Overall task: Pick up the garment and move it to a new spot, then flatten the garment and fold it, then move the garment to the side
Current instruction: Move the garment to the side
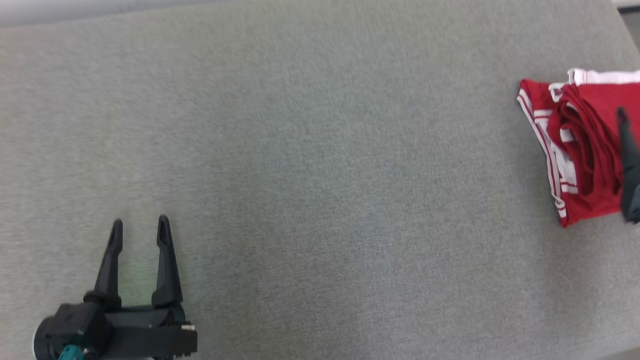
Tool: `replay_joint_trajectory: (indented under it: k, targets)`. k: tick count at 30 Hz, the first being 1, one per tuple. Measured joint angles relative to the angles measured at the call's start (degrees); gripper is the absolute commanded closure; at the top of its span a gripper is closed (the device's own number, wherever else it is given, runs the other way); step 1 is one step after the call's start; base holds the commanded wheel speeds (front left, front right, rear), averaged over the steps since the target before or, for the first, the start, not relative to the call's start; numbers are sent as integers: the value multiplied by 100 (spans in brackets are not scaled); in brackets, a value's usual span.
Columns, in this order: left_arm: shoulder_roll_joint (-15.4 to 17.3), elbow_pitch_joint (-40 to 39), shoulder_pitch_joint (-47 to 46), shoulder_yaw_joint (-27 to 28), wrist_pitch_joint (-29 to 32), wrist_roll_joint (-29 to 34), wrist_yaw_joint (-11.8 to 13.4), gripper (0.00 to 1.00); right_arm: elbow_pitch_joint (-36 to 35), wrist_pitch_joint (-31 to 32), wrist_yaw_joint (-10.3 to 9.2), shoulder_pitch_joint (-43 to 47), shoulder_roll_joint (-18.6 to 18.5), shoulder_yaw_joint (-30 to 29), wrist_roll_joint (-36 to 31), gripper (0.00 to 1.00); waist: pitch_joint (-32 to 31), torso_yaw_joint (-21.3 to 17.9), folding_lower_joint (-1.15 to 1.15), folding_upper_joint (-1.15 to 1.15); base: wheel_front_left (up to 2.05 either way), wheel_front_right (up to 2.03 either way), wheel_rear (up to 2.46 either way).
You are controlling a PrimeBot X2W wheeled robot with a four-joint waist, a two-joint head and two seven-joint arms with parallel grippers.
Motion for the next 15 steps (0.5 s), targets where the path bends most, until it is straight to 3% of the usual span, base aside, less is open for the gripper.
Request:
replay_joint_trajectory:
  k: [15]
  targets:
    - [0,171,932,129,0,-215,382,0,-1314,-1343,0,2206,1541,319,634,0,-1267,449,-1,-1,0,0,0]
